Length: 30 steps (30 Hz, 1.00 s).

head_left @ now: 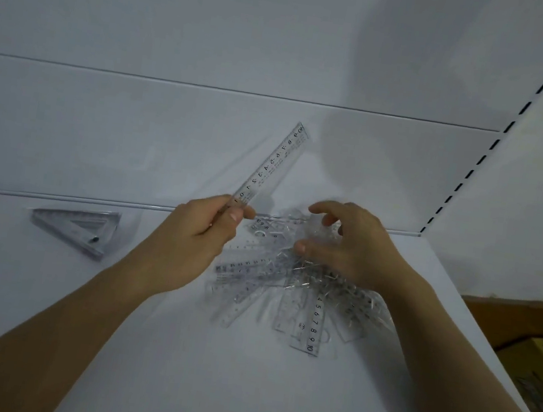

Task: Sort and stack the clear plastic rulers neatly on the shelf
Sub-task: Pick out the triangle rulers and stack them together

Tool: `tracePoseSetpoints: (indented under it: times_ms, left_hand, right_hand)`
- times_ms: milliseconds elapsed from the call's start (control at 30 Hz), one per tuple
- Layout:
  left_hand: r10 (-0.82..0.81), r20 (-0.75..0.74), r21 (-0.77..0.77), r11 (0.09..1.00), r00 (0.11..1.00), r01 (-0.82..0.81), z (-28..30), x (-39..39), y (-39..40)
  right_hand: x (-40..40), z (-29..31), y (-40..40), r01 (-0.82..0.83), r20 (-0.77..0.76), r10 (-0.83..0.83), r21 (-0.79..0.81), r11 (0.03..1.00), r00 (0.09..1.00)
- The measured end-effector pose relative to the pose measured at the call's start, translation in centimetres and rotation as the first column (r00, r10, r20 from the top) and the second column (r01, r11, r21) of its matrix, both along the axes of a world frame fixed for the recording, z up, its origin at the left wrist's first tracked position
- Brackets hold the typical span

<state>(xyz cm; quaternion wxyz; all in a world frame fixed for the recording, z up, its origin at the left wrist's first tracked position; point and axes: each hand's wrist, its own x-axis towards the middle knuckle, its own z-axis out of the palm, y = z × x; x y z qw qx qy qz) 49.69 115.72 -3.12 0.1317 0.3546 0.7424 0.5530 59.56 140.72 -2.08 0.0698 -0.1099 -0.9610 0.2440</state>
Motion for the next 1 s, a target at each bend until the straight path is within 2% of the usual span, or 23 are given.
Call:
tracePoseSetpoints:
  times_ms: [33,133,200,267,333,500,633,733,800,833,900,1000]
  left_hand:
    - [-0.013,0.016,-0.006,1.0,1.0,0.013,-0.1,0.0,0.1]
    - [-0.024,-0.06,-0.108,0.994,0.998,0.018,-0.4,-0.2,-0.2]
    - [-0.018,-0.085,-0.15,0.989,0.996,0.005,-0.6,-0.3,-0.3]
    - [0.01,-0.111,-0.163,0.986,0.994,-0.028,-0.6,-0.3,-0.2]
    - [0.029,-0.085,-0.155,0.987,0.996,-0.042,-0.4,-0.1,-0.2]
    - [-0.077,0.128,-0.104,0.99,0.989,0.091,0.6,0.3,-0.3]
    - [-0.241,0.273,-0.082,0.959,0.931,0.272,0.7,1.1,-0.3]
    - [-0.222,0.355,0.029,0.974,0.908,0.227,1.1,1.0,-0.3]
    - [-0.209,0.401,0.095,0.978,0.892,0.186,1.5,0.7,-0.4]
    - [-0.207,0.432,0.124,0.978,0.878,0.17,1.6,0.5,-0.5]
    - [-0.212,0.481,0.17,0.974,0.851,0.146,1.6,0.2,-0.6]
    - [-0.234,0.492,0.191,0.969,0.839,0.158,1.2,0.2,-0.4]
  right_hand:
    - [-0.1,0.1,-0.1,-0.003,-0.019,0.003,0.0,1.0,1.0]
    - [-0.2,0.4,-0.2,0.02,-0.098,-0.026,-0.055,0.998,0.995]
    - [0.0,0.6,0.0,0.0,-0.207,-0.046,-0.217,0.976,0.977]
    - [0.2,1.2,0.5,-0.097,-0.305,-0.047,-0.438,0.894,0.951]
    - [0.7,1.9,1.0,-0.188,-0.375,-0.035,-0.54,0.821,0.927]
    - [0.5,2.4,0.7,-0.256,-0.552,-0.076,-0.499,0.828,0.83]
    - [-0.6,1.6,-1.2,-0.177,-0.607,-0.128,-0.417,0.891,0.784]
    - [-0.8,1.4,-1.3,-0.008,-0.537,-0.229,-0.403,0.915,0.812]
    - [-0.5,0.9,-0.9,0.046,-0.353,-0.134,-0.247,0.968,0.926]
    - [-0.3,0.5,-0.9,0.019,-0.225,-0.048,-0.13,0.991,0.973]
    - [0.0,0.0,-1.3,-0.069,-0.033,0.071,0.06,0.996,0.997]
    - [-0.1,0.1,-1.8,-0.059,-0.013,0.061,0.105,0.993,0.998]
